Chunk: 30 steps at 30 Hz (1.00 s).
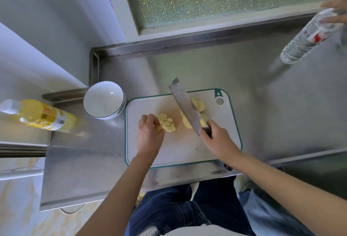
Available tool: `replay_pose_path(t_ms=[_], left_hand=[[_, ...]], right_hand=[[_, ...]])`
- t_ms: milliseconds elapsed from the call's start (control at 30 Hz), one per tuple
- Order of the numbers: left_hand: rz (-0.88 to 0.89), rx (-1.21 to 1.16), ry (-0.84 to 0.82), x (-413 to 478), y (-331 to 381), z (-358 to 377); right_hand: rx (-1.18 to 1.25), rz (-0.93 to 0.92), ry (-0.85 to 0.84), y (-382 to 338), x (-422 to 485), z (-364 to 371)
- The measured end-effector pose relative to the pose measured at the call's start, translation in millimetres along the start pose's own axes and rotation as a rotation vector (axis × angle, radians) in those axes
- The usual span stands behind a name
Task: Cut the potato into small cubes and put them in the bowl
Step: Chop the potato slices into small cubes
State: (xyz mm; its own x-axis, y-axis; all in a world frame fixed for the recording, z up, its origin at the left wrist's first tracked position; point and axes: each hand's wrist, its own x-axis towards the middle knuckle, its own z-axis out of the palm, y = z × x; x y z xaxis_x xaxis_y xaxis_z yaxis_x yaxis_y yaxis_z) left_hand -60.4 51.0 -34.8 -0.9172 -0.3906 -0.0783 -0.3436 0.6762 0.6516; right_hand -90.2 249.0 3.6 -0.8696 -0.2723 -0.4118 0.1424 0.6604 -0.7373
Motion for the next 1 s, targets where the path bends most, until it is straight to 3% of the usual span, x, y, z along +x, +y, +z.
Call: replay_pose_path(t_ms=[167, 300, 600, 1000], left_hand=[[-0.18, 0.059, 0.057, -2.8, -28.3, -23.0], [-0.203, 0.092, 0.08, -6.7, -34.6, -28.6], [-0.306, 0.074, -0.001, -7.4, -26.9, -25.4], [-0.224, 0.008, -0.253, 2.0, 0.9, -1.1]], right_hand=[[-0.08, -0.001, -0.23, -14.9, -1.5, 32.1], [-0.13, -0.009, -0.308, -26.6, 2.2, 56.2], [-0.147, 0.078, -0.146, -24.2, 13.1, 46.7], [-0.085, 0.106, -0.101, -21.5, 8.0, 44.4]])
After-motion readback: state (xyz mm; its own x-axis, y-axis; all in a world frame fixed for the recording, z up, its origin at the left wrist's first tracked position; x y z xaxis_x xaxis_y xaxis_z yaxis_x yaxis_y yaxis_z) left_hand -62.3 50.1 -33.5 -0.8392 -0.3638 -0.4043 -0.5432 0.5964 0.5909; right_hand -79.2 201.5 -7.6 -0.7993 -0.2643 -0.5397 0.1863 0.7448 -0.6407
